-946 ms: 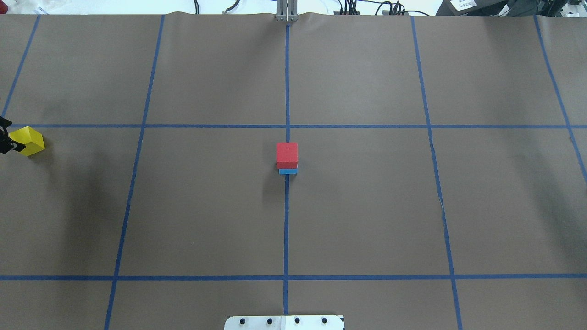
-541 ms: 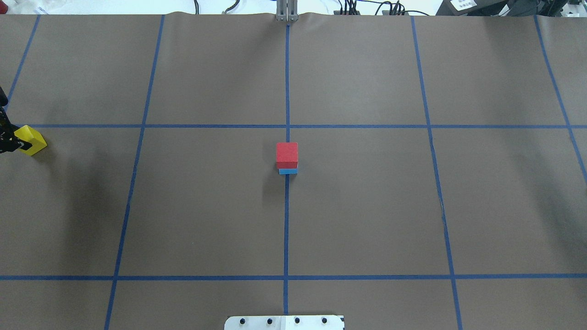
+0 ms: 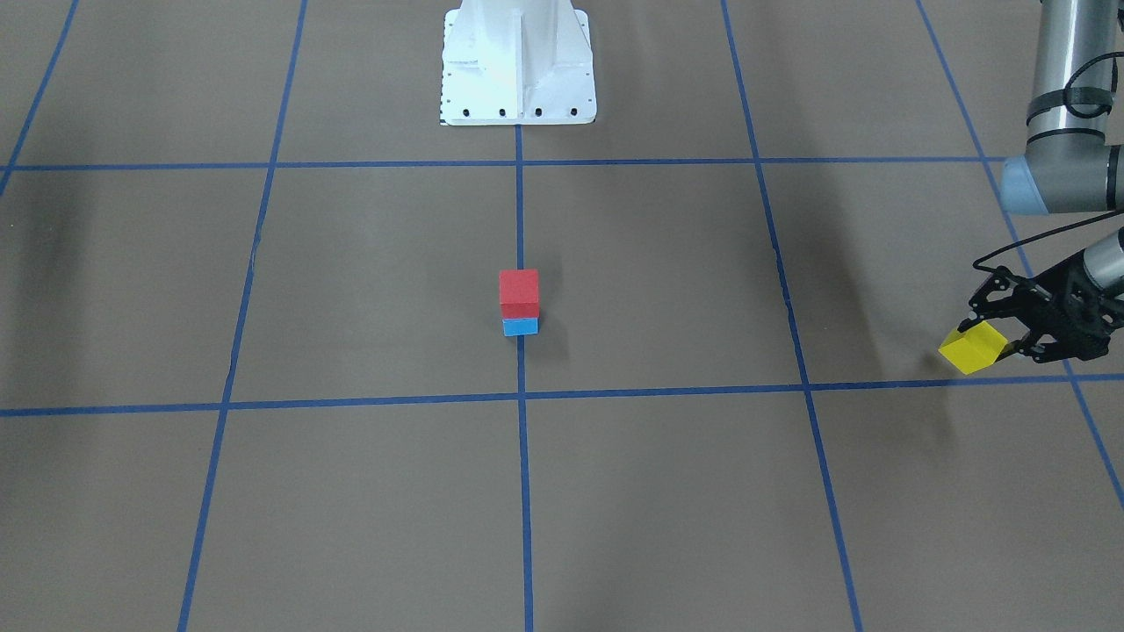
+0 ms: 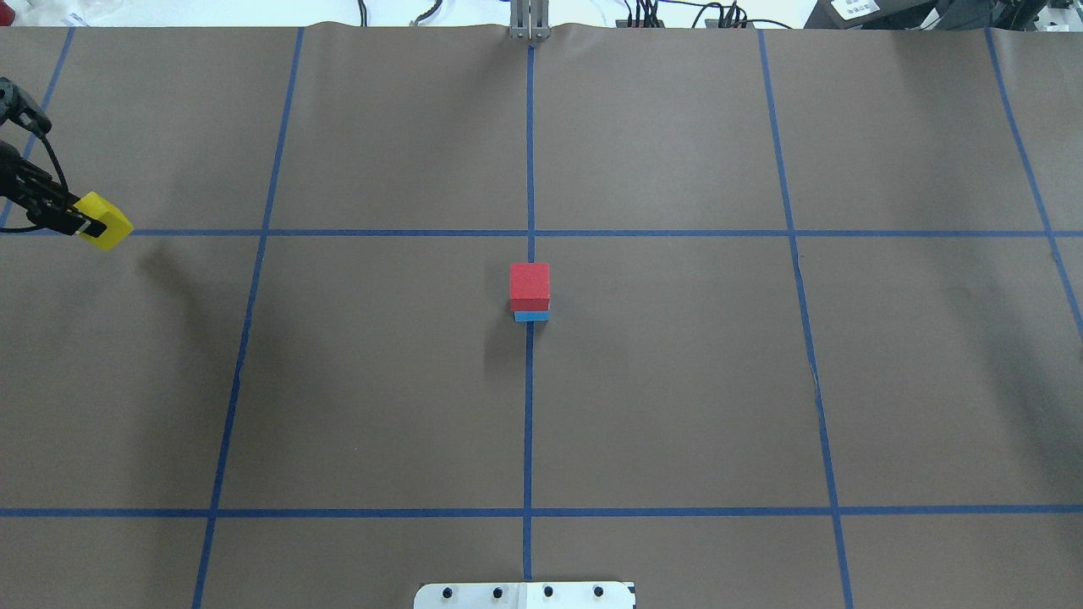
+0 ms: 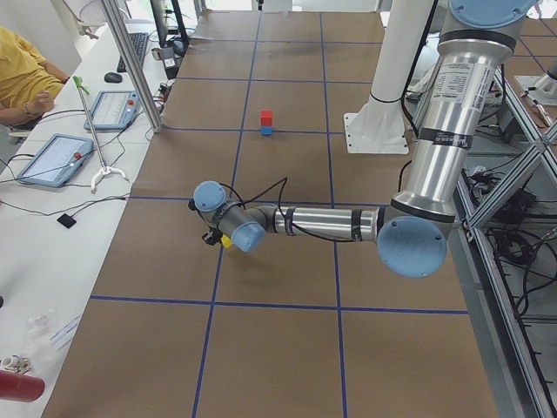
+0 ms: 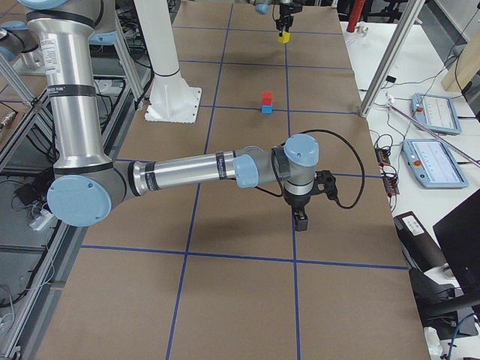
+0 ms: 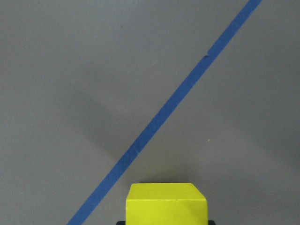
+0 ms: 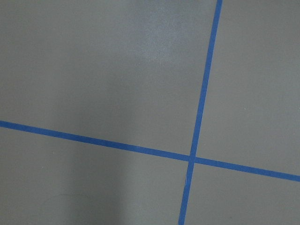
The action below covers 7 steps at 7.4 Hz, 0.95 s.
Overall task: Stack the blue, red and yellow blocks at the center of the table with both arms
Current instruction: 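Carry the yellow block with the left gripper onto the red block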
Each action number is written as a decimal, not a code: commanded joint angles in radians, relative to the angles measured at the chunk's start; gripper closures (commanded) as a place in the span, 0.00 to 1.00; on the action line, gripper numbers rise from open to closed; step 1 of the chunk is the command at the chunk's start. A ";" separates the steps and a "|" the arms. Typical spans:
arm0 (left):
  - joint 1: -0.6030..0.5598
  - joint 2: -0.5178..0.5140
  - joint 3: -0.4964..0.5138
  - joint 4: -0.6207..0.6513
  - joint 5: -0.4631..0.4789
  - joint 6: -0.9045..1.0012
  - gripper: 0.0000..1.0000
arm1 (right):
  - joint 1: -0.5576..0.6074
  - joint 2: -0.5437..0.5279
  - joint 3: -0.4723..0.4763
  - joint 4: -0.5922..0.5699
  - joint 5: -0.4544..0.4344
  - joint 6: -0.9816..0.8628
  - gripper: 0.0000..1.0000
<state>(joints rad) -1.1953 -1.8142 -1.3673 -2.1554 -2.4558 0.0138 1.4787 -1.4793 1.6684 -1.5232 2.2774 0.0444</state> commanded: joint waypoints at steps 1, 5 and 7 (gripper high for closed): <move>0.006 -0.130 -0.123 0.148 0.004 -0.301 1.00 | 0.000 -0.001 -0.001 0.000 0.001 0.000 0.00; 0.302 -0.419 -0.182 0.384 0.283 -0.766 1.00 | 0.000 0.002 -0.003 0.000 0.001 0.002 0.00; 0.406 -0.593 -0.177 0.574 0.368 -0.914 1.00 | 0.000 0.002 -0.003 0.000 0.001 0.002 0.00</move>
<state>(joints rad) -0.8589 -2.2995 -1.5447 -1.6967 -2.1464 -0.7983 1.4788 -1.4774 1.6661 -1.5233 2.2779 0.0460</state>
